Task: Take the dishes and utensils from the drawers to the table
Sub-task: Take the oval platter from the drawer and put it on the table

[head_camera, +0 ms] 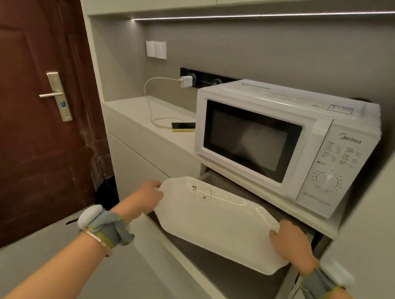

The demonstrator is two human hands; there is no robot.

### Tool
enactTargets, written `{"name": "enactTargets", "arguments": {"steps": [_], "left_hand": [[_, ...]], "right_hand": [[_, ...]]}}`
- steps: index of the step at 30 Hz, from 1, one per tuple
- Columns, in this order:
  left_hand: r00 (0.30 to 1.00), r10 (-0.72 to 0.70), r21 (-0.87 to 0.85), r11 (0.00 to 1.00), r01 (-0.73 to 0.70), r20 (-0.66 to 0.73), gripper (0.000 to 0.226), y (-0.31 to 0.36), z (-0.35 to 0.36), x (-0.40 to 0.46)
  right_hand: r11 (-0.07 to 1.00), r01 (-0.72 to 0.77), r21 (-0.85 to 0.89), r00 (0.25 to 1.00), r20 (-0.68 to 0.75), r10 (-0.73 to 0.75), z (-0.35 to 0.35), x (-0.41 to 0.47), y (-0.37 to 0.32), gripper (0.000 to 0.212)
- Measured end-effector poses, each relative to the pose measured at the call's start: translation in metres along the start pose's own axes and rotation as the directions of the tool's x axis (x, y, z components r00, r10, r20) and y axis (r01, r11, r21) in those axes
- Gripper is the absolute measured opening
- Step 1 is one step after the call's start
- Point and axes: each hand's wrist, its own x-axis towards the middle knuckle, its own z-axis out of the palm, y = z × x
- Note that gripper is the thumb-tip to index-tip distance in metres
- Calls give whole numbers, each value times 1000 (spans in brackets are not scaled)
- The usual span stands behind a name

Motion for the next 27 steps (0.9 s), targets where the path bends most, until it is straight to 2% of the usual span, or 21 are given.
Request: {"name": "enactTargets", "arguments": {"steps": [2,4,6,12,17,20,24,27], "left_hand": [[998,-35,-247,969,23,-44,32,-3,-9,-26],[992,-98,-420,906,57,-76,26,-5,-16,-47],[989,-112,-491,870,49,-98,31,-13,-24,-80],[984,-104,-643,765,-15,-147,19,-26,-35,-163],[988,-89,-681,732,-22,-128,29,-37,-40,-242],[968,-128,-673,738,-54,-217,28,-42,-36,-288],[940,-182,-680,730,-68,-290,22,-49,-23,-338],[902,-249,-709,700,-86,-354,21,-53,-1,-398]], "right_hand": [[995,30,93,995,-93,-22,-9,-20,0,25],[979,54,194,983,-183,-18,-16,-33,0,26],[955,85,285,972,-232,-18,-25,-61,0,29],[875,133,466,961,-276,1,-39,-119,9,35],[737,143,661,973,-231,18,-49,-172,15,32],[646,138,751,986,-163,-22,-58,-203,22,30],[536,44,843,999,-36,-25,-65,-231,31,19],[438,-22,899,992,76,-106,-74,-268,51,22]]}}
